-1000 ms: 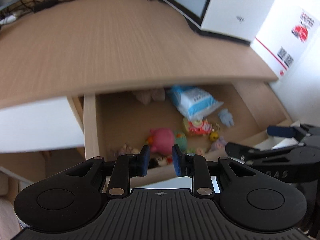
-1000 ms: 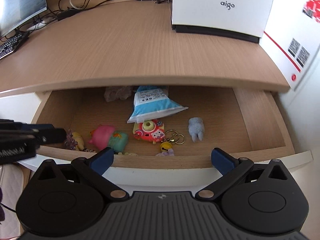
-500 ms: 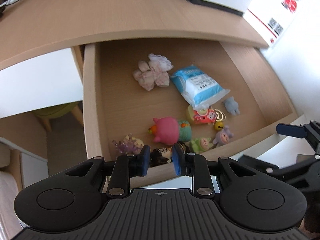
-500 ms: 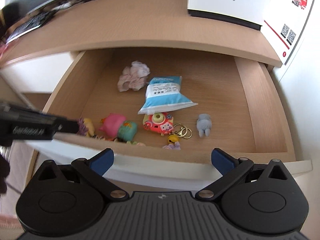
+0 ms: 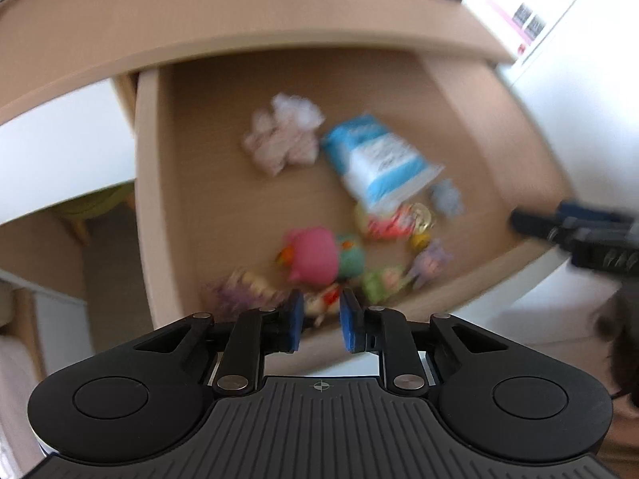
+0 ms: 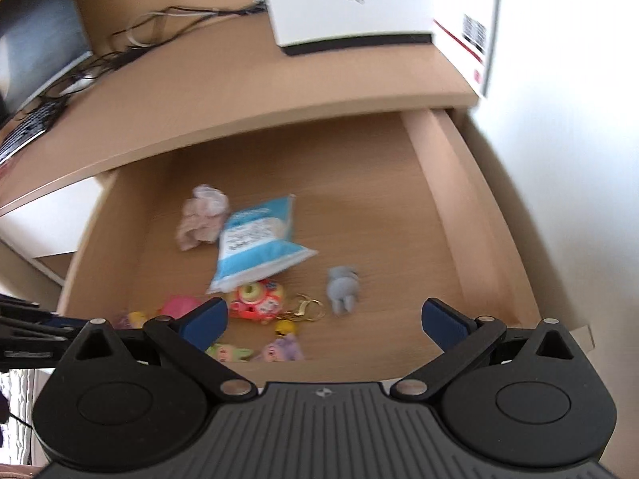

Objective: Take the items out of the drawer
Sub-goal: 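Reach the left tool into the drawer toward the blue-white wipes pack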

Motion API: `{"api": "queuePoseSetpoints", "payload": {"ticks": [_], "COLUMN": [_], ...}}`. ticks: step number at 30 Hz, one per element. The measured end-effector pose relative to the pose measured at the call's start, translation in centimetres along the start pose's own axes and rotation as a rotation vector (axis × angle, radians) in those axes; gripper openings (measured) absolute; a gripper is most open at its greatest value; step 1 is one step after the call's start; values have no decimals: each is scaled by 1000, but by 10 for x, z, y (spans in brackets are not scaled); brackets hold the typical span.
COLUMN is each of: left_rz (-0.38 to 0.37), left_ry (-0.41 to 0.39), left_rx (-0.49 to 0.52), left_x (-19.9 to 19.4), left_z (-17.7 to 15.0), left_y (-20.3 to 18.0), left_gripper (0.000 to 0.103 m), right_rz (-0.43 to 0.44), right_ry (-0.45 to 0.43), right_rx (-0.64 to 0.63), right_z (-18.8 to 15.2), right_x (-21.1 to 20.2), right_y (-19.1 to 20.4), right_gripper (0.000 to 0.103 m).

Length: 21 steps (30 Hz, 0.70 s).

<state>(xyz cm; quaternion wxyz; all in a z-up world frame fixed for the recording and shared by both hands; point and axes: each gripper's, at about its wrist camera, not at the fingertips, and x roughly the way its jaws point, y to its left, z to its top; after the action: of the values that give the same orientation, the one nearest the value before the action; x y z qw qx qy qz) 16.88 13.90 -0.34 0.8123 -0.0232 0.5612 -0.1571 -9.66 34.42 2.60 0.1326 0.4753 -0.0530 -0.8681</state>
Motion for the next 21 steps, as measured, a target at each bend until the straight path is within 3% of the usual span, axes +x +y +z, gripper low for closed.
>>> {"api": "queuePoseSetpoints", "payload": {"ticks": [5,11,12,14,16,21], "left_rz": [109,193,175,51,-22,-7], "left_ry": [-195,-151,-138,-101,-66,-25], "left_rx": [-5,38,27,-35,-104,-277], "left_x": [5,60,62,63,65,91], "left_z": [54,101,102,99,95,104], "left_y": [-8,-13,-13,-15,-20,-33], "left_gripper": [23,24,25,25,25,25], "right_rz": [20,21,16,11,1,5], "right_ry": [-4,-24,-25,-26,-29,5], "right_rx": [22,8,12,-5,8,61], "right_z": [5,4,5,7,8,11], "right_x": [4,3,3,2,2,14], "right_y": [-8,-7,-9,-14,-21,-37], "right_gripper": [103,103,103,103,103,103]}}
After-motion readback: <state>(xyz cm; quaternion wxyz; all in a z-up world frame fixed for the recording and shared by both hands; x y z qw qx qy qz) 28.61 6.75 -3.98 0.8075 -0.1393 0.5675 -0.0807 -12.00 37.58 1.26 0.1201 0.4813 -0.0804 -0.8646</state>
